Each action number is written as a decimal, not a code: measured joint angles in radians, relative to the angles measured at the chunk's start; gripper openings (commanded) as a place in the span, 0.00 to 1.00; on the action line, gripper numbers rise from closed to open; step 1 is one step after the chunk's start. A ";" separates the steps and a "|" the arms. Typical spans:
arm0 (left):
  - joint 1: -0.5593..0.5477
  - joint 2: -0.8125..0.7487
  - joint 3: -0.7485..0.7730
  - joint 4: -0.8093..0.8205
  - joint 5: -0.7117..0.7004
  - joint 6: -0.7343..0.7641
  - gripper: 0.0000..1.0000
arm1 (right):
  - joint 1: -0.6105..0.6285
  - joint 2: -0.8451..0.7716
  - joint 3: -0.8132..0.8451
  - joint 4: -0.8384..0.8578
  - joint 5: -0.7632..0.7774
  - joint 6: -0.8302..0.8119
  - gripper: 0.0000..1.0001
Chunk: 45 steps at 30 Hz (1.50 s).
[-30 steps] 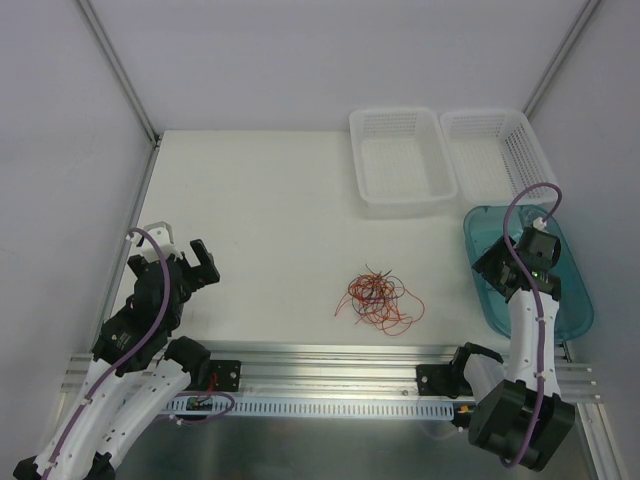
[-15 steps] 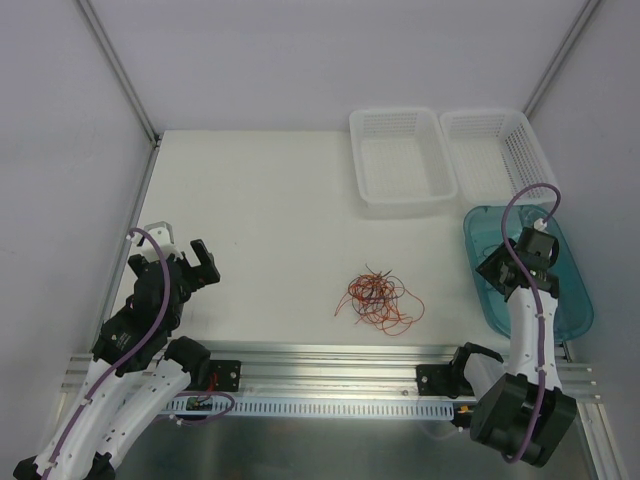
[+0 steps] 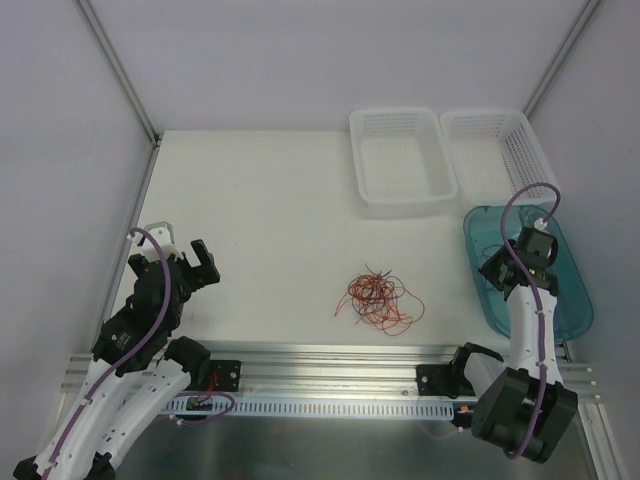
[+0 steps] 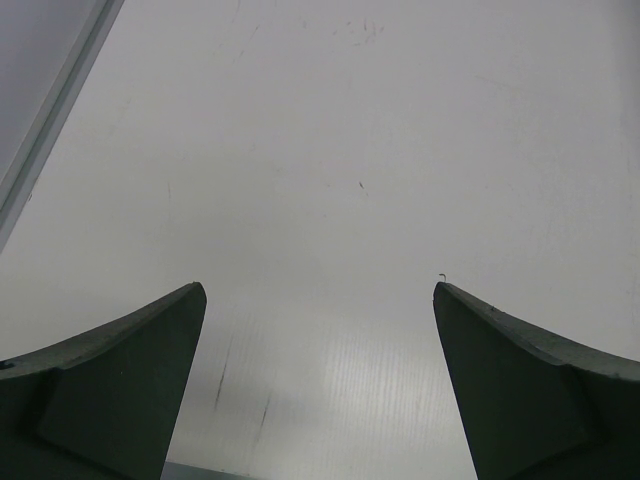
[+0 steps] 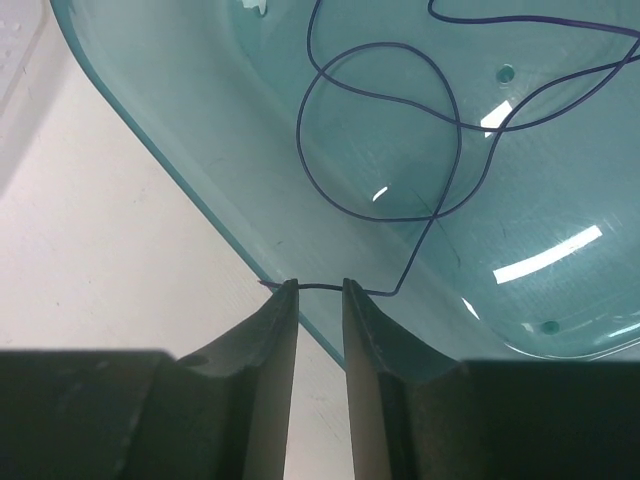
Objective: Untangle the cables
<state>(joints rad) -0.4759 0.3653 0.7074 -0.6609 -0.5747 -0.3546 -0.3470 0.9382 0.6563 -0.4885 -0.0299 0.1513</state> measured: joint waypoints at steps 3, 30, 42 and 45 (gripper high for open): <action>0.000 0.000 0.000 0.000 0.000 0.000 0.99 | 0.000 0.008 0.000 0.011 0.000 0.005 0.26; 0.000 0.014 -0.003 0.012 0.026 0.002 0.99 | 0.231 -0.040 0.138 -0.016 0.208 -0.021 0.57; 0.000 0.087 -0.003 0.018 0.100 0.010 0.99 | 0.689 0.033 0.165 -0.077 0.045 -0.053 0.71; 0.000 0.098 -0.003 0.025 0.126 0.018 0.99 | 0.797 0.080 0.095 -0.042 0.031 -0.021 0.66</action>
<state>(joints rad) -0.4759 0.4633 0.7040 -0.6361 -0.4484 -0.3363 0.4503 1.0180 0.7517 -0.5301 0.0010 0.1307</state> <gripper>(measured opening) 0.992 0.706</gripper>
